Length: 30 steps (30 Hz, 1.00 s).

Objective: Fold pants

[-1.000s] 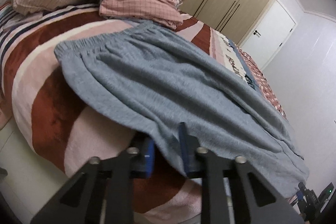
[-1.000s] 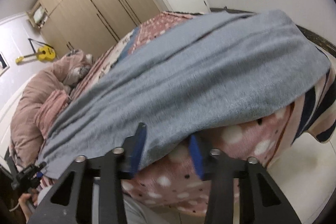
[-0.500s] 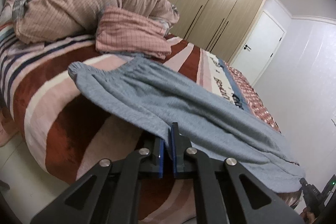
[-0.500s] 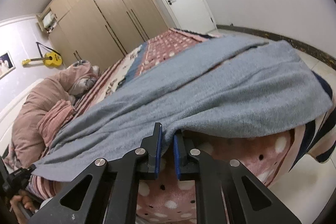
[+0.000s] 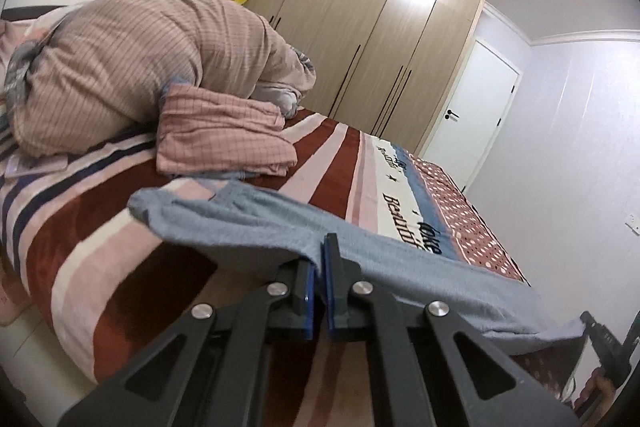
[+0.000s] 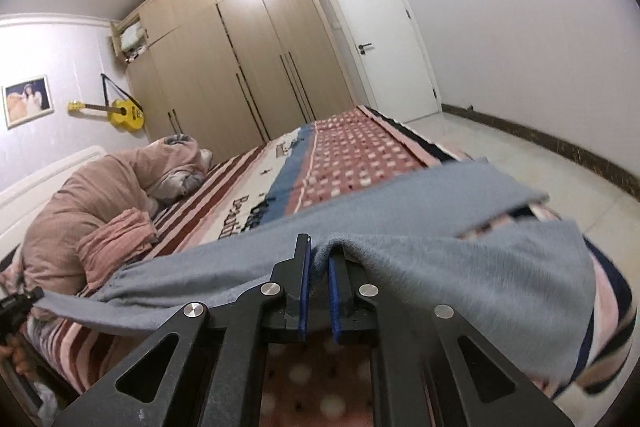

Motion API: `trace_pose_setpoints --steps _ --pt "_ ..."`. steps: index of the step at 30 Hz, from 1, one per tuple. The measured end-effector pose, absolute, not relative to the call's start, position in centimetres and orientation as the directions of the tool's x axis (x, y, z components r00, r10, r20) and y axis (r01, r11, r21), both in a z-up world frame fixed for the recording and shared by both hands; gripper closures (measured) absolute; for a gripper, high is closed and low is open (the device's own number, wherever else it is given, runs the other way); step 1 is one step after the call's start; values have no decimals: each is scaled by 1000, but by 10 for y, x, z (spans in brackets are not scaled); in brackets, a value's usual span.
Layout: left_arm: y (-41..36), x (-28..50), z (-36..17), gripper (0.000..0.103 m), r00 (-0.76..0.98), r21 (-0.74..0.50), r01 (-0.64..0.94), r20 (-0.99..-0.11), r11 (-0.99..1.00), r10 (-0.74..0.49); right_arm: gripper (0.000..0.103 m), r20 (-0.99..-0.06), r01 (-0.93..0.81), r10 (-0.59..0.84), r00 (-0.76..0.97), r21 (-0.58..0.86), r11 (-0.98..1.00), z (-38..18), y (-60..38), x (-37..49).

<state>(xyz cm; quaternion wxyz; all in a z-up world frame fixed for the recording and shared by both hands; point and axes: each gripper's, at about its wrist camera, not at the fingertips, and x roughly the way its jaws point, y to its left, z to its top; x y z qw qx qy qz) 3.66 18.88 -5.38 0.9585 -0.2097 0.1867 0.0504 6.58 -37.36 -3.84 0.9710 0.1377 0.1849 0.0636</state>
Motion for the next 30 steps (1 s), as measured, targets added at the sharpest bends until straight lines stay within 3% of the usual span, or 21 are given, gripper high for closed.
trace_pose_setpoints --steps 5,14,24,30 --pt "188 72 -40 102 935 -351 -158 -354 923 25 101 -330 -105 186 925 247 963 -21 -370 111" --pt "182 172 -32 102 935 -288 -145 -354 947 36 101 -393 -121 177 902 164 979 -15 -364 205" --pt "178 276 -87 101 854 -180 -186 -515 966 69 100 -577 -102 138 805 94 990 -65 -353 298" --pt "184 298 -115 100 807 -151 -227 -583 962 99 100 -590 -81 107 800 70 994 -81 -348 305"
